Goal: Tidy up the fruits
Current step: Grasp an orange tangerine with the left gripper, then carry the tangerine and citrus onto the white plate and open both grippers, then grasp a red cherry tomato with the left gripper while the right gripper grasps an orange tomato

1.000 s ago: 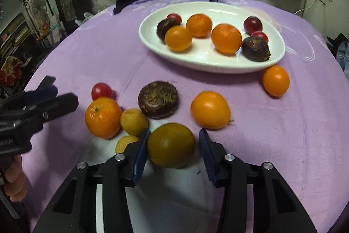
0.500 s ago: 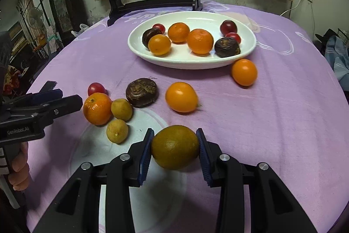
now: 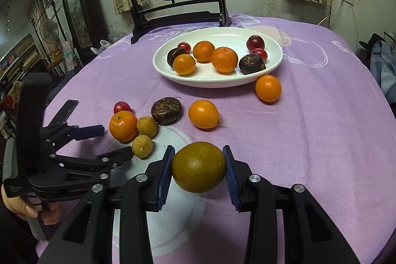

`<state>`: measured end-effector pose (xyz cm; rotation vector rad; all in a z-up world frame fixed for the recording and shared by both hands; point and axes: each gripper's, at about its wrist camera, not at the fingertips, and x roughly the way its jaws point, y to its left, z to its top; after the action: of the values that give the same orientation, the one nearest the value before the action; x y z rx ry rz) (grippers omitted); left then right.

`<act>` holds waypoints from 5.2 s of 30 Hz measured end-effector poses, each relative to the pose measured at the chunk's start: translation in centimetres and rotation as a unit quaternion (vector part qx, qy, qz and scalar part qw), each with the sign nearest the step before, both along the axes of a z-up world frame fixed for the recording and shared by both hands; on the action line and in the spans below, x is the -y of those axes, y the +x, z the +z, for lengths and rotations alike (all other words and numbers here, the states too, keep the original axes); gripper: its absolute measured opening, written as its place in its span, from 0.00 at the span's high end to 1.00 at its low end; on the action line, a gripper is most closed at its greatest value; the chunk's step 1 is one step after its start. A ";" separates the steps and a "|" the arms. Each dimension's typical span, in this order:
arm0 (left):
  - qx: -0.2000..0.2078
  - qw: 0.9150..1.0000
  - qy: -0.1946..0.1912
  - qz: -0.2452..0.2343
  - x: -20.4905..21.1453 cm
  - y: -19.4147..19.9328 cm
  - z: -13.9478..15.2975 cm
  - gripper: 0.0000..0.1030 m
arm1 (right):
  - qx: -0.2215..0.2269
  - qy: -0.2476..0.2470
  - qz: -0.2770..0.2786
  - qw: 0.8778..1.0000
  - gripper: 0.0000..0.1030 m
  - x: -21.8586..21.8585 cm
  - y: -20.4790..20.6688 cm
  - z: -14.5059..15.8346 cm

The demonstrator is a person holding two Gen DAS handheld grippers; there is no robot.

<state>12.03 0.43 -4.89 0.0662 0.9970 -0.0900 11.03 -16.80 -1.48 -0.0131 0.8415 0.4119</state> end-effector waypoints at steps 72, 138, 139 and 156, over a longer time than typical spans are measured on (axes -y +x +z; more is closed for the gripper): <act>0.028 0.999 -0.038 0.021 -0.6 17.9 7.2 0.35 | 0.011 0.028 -0.052 0.998 0.45 -0.8 19.3 2.2; 0.024 0.994 -0.078 0.071 -5.7 2.2 3.2 0.21 | -0.033 -0.076 0.013 0.996 0.38 -2.4 7.0 -1.7; 0.024 0.994 -0.077 0.071 -5.7 2.2 3.1 0.21 | -0.031 -0.080 0.016 0.996 0.38 -2.5 6.9 -1.8; 0.007 0.997 -0.063 0.055 -4.9 2.4 2.0 0.21 | -0.026 -0.049 0.031 0.998 0.65 -2.5 5.9 -0.9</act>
<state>14.43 5.33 -2.88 -0.1024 0.9775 -0.0518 16.95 -14.29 -2.42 -0.1210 0.9144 0.4310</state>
